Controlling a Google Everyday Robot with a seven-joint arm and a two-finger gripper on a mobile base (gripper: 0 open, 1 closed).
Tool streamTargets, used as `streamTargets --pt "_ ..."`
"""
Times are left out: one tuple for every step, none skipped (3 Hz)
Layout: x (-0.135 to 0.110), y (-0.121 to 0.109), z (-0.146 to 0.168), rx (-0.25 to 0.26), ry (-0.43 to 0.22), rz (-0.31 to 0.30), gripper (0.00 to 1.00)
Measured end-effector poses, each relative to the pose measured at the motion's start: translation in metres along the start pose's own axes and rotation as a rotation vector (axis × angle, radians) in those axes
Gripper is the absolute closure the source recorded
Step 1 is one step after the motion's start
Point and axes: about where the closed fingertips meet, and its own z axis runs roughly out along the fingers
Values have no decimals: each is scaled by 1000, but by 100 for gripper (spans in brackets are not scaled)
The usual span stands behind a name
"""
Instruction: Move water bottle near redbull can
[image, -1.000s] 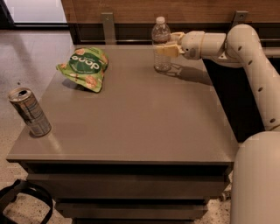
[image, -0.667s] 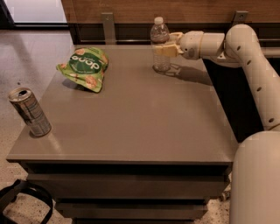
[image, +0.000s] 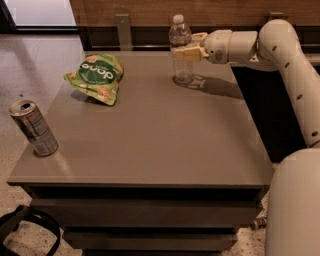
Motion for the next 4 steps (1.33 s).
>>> streamTargets --pt "-25 26 -3 -37 -22 27 100" --pt "-41 63 -3 -72 -78 68 100" --pt "-49 111 8 -103 -133 91 100" --pt "-48 155 24 -136 -148 106 100"
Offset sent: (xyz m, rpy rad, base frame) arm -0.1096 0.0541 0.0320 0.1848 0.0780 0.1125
